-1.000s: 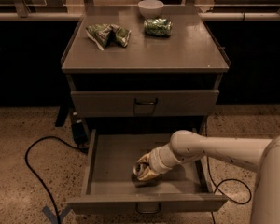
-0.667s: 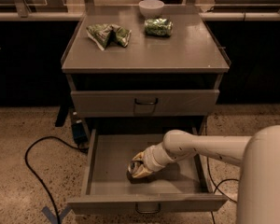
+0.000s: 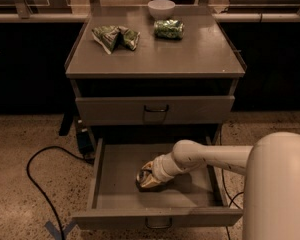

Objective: Place redbull can into middle drawer

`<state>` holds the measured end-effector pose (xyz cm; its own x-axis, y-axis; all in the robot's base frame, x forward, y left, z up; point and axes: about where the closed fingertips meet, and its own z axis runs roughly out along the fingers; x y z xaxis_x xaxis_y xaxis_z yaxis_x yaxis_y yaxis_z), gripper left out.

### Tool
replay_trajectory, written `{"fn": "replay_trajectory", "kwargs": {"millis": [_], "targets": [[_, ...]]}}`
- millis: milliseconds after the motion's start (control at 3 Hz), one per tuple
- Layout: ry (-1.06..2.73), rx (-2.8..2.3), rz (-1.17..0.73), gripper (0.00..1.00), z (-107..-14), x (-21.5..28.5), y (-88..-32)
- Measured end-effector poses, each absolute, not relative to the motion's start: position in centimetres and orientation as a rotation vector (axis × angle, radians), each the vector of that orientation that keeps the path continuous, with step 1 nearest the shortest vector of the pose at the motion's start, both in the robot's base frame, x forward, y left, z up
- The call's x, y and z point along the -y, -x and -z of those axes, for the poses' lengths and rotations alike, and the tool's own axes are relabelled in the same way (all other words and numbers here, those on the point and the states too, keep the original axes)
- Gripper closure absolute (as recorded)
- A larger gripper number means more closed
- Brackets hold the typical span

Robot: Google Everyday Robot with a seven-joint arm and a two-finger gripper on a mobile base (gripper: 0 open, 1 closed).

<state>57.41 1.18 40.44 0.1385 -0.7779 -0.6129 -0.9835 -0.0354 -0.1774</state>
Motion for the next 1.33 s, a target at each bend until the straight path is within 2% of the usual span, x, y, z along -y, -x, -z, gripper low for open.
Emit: {"fn": "replay_trajectory", "kwargs": {"millis": [1000, 1333], "targets": [[1.917, -1.878, -0.345, 1.0, -37.6, 0.3, -58.1], [1.917, -1.889, -0.342, 0.81, -37.5, 0.4, -58.1]]}}
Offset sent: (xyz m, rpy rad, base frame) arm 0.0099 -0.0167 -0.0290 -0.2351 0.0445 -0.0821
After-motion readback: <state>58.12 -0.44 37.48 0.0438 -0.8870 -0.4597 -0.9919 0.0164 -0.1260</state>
